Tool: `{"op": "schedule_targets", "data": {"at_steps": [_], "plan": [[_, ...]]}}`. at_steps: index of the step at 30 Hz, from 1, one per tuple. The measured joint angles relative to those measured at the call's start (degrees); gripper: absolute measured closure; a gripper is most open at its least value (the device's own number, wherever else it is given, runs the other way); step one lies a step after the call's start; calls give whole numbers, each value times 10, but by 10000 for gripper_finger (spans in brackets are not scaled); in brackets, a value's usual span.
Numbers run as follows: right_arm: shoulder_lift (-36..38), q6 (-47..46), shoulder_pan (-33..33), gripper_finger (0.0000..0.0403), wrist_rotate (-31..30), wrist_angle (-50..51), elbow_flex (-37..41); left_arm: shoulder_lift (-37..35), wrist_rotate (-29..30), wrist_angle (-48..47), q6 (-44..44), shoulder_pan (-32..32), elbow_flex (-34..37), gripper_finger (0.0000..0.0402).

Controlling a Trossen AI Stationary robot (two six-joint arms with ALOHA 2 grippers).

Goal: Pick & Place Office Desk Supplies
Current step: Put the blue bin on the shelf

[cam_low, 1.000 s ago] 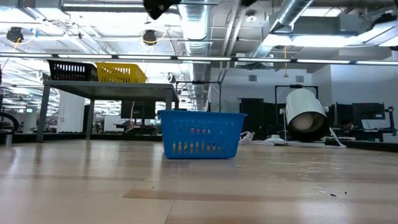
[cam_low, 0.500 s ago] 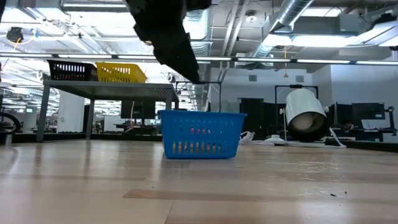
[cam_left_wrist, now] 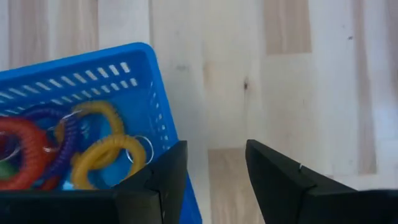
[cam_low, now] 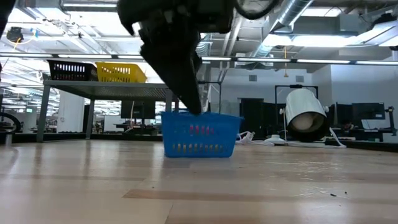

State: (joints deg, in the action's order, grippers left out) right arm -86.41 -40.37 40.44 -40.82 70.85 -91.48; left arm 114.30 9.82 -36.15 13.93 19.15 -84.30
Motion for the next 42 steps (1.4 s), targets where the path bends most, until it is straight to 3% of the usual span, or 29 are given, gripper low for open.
{"op": "schedule_targets", "data": {"at_steps": [30, 42], "plan": [[0, -33, 27, 271, 0, -6, 27, -14, 25, -24, -31, -34, -9, 243], [0, -32, 38, 271, 0, -15, 27, -14, 29, 17, -31, -41, 36, 243]]}}
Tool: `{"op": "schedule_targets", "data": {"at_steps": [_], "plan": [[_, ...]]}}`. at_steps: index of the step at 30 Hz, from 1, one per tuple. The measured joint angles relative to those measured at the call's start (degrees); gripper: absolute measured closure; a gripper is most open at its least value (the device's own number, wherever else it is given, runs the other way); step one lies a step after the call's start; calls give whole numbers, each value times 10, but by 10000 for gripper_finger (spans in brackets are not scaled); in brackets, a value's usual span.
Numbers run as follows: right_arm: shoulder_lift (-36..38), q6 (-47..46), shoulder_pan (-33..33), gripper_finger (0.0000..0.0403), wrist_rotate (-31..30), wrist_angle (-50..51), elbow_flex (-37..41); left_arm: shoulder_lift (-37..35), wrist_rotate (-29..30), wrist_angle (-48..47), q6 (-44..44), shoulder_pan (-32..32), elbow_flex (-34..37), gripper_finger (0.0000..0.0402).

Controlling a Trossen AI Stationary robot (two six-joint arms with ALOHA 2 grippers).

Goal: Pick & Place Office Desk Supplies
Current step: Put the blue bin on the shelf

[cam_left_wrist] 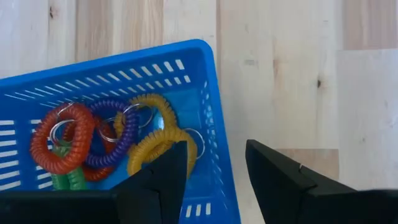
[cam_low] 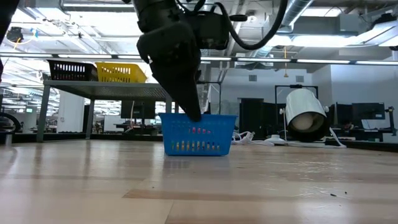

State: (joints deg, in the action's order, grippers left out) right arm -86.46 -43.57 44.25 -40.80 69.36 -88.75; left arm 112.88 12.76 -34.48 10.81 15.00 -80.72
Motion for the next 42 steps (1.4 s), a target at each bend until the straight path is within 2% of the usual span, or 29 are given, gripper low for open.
{"op": "schedule_targets", "data": {"at_steps": [15, 25, 29, 35, 42], "plan": [[0, 0, 0, 271, 0, 0, 0, 0, 1, 78, 6, 0, 66, 243], [0, 0, 0, 271, 0, -2, 0, 6, 1, 87, 15, 0, 74, 246], [0, 0, 1, 271, 2, -6, 0, 17, 2, 91, 18, 0, 73, 282], [0, 0, 8, 271, 2, -10, 0, 24, -9, 90, 19, 1, 74, 388], [0, 0, 12, 271, 2, -10, 0, 11, -12, 80, 19, 5, 73, 400]]}}
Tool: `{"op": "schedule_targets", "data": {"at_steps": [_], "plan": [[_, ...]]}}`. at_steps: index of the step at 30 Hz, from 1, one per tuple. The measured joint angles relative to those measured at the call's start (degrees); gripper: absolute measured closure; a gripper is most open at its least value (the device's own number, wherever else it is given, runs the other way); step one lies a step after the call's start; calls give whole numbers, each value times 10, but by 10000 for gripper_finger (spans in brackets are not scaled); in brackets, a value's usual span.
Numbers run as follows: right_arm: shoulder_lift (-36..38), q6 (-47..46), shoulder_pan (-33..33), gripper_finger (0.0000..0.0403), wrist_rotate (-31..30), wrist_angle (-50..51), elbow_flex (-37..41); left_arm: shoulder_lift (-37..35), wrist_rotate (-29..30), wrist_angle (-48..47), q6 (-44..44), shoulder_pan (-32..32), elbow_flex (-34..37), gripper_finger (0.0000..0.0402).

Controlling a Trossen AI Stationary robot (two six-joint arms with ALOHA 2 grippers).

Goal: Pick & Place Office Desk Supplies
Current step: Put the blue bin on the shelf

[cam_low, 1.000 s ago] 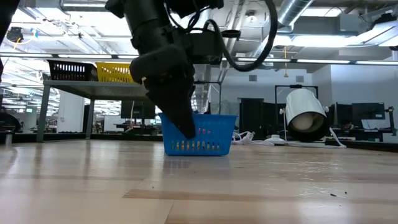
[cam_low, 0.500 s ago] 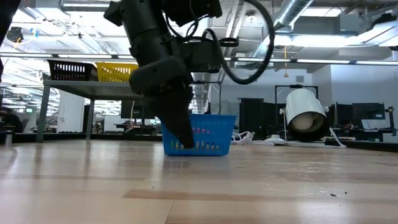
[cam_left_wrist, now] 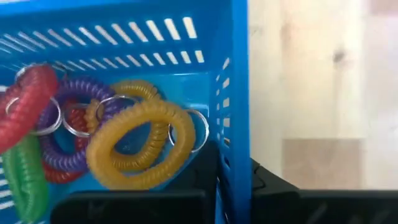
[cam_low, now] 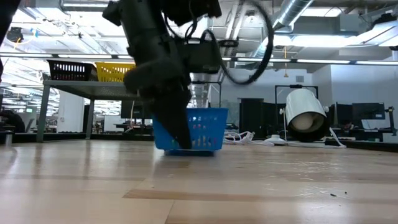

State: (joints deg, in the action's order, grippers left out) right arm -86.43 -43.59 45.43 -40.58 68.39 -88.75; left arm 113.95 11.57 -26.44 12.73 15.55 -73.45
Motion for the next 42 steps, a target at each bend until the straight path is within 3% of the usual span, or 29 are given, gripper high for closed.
{"op": "schedule_targets", "data": {"at_steps": [6, 12, 22, 26, 31, 42], "plan": [[0, 0, 0, 271, 0, 3, 0, -14, 0, -31, -3, 14, -28, 400], [0, 0, -1, 271, 0, 7, 0, -33, 36, -95, -19, 24, -75, 401], [0, 0, -3, 271, -1, -2, 0, -135, 101, -186, -54, 9, -85, 401], [0, 0, -8, 271, -2, -4, 0, -187, 121, -220, -68, -23, -85, 401], [0, 0, -10, 271, -2, -9, 0, -242, 106, -255, -117, -81, -85, 401], [0, 0, -9, 271, 0, -12, 0, -276, 8, -298, -228, -236, -85, 401]]}}
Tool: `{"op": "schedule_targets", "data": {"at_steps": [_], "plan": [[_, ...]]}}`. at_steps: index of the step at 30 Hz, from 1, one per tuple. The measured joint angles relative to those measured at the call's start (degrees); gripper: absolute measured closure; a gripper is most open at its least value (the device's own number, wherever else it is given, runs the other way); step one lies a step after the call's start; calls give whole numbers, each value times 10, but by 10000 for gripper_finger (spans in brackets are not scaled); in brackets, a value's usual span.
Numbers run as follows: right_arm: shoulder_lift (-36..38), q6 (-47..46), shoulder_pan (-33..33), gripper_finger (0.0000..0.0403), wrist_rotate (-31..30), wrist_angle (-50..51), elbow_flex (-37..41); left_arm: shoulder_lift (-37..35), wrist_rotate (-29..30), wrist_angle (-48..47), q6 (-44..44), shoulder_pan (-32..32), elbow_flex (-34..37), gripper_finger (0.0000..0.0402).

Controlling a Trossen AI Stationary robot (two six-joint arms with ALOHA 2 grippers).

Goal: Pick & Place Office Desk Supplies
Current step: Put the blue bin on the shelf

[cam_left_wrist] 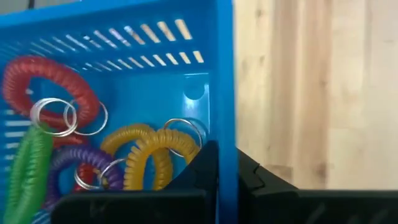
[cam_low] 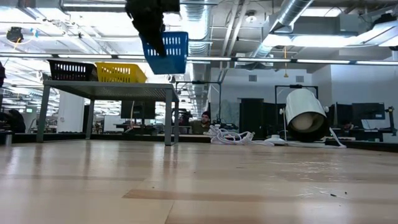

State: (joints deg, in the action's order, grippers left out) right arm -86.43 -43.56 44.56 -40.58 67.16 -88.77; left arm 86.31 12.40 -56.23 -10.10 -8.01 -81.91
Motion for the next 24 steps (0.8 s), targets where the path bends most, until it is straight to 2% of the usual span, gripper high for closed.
{"op": "schedule_targets", "data": {"at_steps": [12, 18, 24], "plan": [[0, 44, -32, 271, 0, 1, 0, 3, -36, 5, -74, -114, 0, 401], [0, 66, -58, 271, 0, 1, 0, 9, -45, 6, -85, -139, 5, 401], [0, 94, -85, 271, 1, 1, 0, 10, -45, 27, -96, -159, 45, 401]]}}
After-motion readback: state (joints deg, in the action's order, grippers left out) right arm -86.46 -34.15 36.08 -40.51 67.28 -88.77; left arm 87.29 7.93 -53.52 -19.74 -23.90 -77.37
